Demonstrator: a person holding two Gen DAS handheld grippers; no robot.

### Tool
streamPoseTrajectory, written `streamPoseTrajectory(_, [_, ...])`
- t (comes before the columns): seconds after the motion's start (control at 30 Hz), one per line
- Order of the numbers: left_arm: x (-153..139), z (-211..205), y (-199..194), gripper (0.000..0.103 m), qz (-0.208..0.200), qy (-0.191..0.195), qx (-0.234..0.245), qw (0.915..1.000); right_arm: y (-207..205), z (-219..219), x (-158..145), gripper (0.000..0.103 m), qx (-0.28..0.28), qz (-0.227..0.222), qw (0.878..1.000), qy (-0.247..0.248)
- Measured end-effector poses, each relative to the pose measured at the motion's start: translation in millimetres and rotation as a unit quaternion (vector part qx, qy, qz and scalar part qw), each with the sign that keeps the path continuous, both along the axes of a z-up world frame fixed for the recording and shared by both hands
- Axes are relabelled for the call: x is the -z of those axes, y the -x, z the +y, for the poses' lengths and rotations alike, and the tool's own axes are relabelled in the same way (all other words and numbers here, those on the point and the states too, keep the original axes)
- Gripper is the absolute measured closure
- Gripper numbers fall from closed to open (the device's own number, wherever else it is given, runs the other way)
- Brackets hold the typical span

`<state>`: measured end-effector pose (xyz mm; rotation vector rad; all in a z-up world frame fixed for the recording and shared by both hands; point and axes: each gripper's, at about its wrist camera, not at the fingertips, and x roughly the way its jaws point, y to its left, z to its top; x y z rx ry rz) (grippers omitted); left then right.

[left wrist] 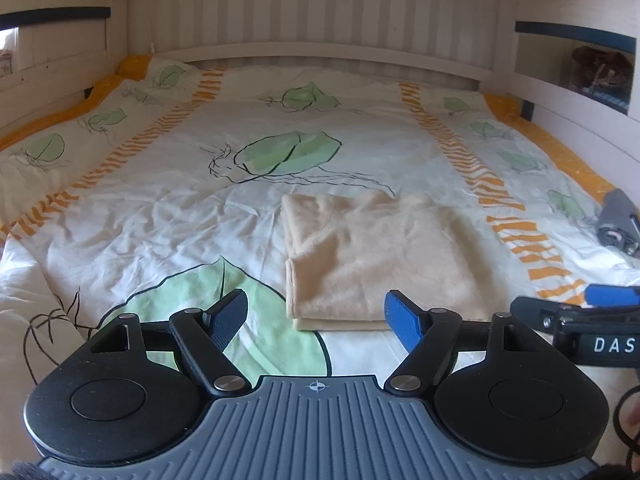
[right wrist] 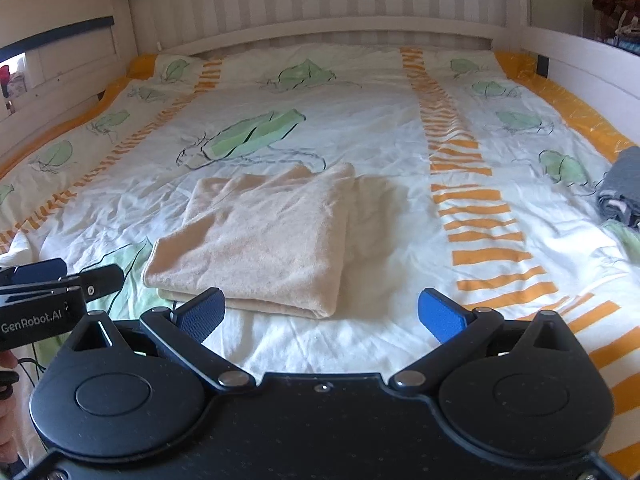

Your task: Fold small clothes

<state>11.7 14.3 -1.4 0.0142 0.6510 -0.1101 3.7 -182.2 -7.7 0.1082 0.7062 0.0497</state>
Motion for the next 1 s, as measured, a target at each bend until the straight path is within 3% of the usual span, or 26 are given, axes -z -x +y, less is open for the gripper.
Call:
streamPoseTrajectory(0.1, [-2,0,1,0.029,0.012,0.009,0.007,0.9999,1,-3,-2,0.001,0.011,-0.002,1.000,-0.009])
streamPoseTrajectory(0.3, [1,1,-2,0.029,0.048,0.013,-0.012,0.9987,-4,-3,2,0.001,0.018,0.039,0.999,-0.018])
streamPoseTrajectory(0.53, [5,3,-2,0.029,0.063,-0.010,-0.038,0.9972,-2,-4,7,0.001,0.020,0.053,0.998,-0.020])
streamPoseTrajectory(1.0, [9,2,-3,0.029,0.081,-0.016,-0.037,0.9959,-5,-1,12,0.001,0.009,0.071,0.997,-0.033])
